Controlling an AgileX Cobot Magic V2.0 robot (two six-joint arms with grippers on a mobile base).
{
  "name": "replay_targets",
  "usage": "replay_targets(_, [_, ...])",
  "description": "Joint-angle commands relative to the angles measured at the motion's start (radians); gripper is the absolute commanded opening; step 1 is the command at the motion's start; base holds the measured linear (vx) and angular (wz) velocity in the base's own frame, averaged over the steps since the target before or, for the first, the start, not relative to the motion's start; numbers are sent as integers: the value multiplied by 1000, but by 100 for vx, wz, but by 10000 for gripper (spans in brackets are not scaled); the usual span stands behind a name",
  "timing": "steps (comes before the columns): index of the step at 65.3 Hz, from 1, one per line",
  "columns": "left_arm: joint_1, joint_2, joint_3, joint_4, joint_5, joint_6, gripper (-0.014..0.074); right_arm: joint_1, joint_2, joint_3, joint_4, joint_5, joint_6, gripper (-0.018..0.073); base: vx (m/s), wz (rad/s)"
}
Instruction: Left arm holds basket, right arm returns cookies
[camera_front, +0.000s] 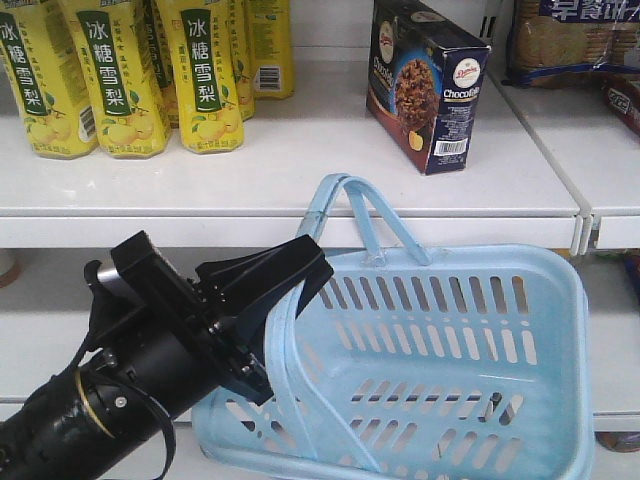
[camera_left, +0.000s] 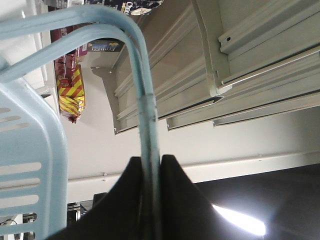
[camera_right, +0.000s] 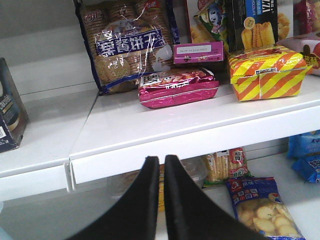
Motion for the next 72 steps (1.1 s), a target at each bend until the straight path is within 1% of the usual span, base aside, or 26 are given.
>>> replay_targets(1, [16, -29, -35, -129, -77, 42, 0, -1, 17, -22, -41, -52, -8, -11, 0, 0])
replay_targets(10, [16, -30, -35, -128, -73, 41, 0, -1, 17, -22, -41, -52, -8, -11, 0, 0])
replay_targets(13, [16, -33, -35, -127, -69, 28, 0, -1, 17, -22, -41, -52, -8, -11, 0, 0])
replay_targets(18, [15, -53, -35, -115, -28, 22, 0, -1, 17, -22, -41, -52, -8, -11, 0, 0])
replay_targets(22, [15, -77, -35, -109, 39, 18, 0, -1, 17, -22, -41, -52, -8, -11, 0, 0])
replay_targets(29, [15, -132, -35, -101, 165, -23, 0, -1, 17, -22, -41, -52, -8, -11, 0, 0])
replay_targets(36, [15, -199, -35, -99, 298, -26, 0, -1, 17, -22, -41, -52, -8, -11, 0, 0])
replay_targets(54, [16, -330, -34, -81, 561, -26, 0, -1, 17, -22, -41, -52, -8, -11, 0, 0])
replay_targets(63, [19, -385, -34, -74, 668, -26, 0, -1, 17, -22, -41, -52, -8, -11, 0, 0])
replay_targets(72, [51, -441, -34, -36, 731, -27, 0, -1, 17, -22, -41, -52, -8, -11, 0, 0])
